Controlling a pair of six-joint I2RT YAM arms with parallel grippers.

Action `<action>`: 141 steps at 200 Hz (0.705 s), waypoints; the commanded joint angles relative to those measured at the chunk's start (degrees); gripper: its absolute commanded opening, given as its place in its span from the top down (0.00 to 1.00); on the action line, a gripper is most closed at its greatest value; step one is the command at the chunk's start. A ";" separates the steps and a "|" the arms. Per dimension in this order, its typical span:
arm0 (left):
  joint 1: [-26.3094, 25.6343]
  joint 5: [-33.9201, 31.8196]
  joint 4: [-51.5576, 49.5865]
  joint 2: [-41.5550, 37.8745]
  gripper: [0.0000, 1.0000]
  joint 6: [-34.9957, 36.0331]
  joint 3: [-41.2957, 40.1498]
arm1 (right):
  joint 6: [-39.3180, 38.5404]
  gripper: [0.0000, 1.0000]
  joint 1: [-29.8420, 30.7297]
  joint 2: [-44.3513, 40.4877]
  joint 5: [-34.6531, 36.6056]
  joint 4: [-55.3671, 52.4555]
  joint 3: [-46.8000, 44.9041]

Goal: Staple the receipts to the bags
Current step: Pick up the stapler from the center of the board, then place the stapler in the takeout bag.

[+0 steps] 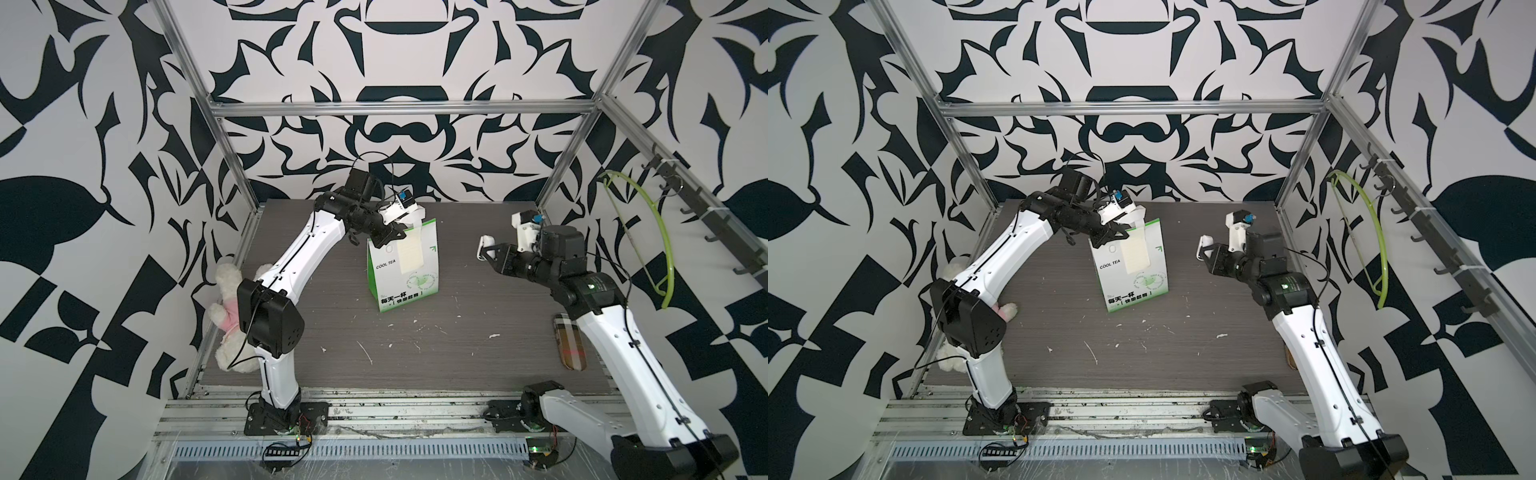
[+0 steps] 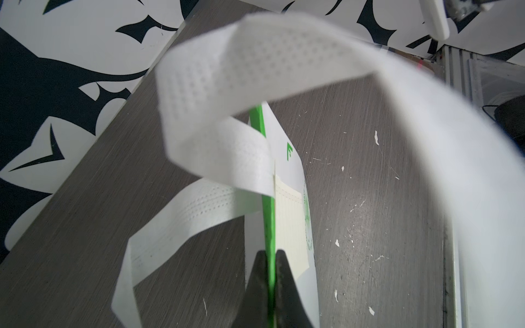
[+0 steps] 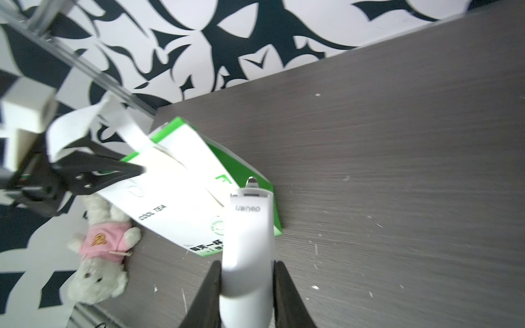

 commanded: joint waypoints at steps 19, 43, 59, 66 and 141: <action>-1.75 -0.11 -2.41 3.36 1.00 -5.93 5.32 | -1.52 0.93 9.30 7.55 -2.26 19.04 5.70; -1.97 -0.97 -3.75 4.91 1.00 -9.17 8.16 | -2.65 0.93 11.74 11.44 -0.99 24.07 7.17; -2.57 -2.07 -1.96 4.04 1.00 -9.85 6.36 | -2.69 0.94 12.01 12.67 -0.65 26.94 6.79; -2.87 -2.59 -0.95 3.48 1.00 -9.93 5.33 | -2.89 0.94 12.08 12.85 -0.64 28.52 6.34; -4.47 -4.69 0.31 2.10 1.00 -9.15 3.98 | -4.56 0.96 13.91 14.48 2.93 35.73 3.74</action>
